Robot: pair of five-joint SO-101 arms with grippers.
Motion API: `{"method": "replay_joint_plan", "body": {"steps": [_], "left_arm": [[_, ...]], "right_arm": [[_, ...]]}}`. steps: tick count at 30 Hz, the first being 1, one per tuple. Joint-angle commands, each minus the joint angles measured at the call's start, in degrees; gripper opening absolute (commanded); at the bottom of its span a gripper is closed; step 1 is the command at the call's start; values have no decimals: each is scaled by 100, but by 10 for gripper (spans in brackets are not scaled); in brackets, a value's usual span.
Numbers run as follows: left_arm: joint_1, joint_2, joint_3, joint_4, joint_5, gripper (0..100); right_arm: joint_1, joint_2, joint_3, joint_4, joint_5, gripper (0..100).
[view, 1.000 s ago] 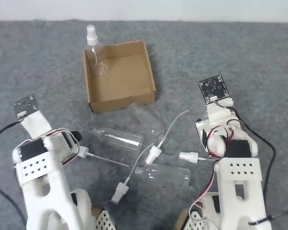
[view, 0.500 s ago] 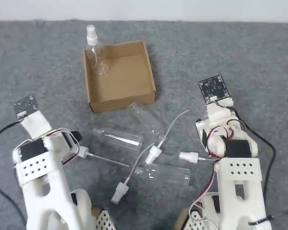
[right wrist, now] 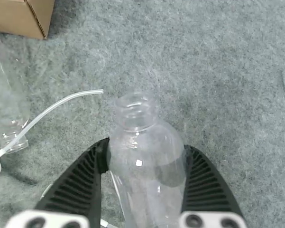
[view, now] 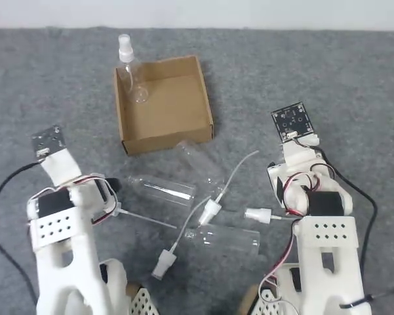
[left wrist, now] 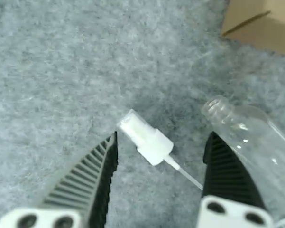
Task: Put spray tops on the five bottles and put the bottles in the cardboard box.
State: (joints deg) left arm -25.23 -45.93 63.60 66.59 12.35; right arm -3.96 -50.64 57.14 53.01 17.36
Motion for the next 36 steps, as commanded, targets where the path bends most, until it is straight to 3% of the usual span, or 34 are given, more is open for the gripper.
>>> {"method": "replay_joint_plan", "body": {"steps": [1, 9, 29, 36], "left_arm": [[9, 123, -84, -149, 44, 276], [-202, 1732, -796, -44, 18, 273], [-44, 3147, -945, -1073, 369, 272], [237, 3376, -989, -1125, 343, 151]], "right_arm": [[31, -154, -35, -119, -35, 76], [22, -154, -35, -101, -26, 76], [22, -154, -35, -101, -18, 76], [-189, -154, -26, -92, 0, 76]]}}
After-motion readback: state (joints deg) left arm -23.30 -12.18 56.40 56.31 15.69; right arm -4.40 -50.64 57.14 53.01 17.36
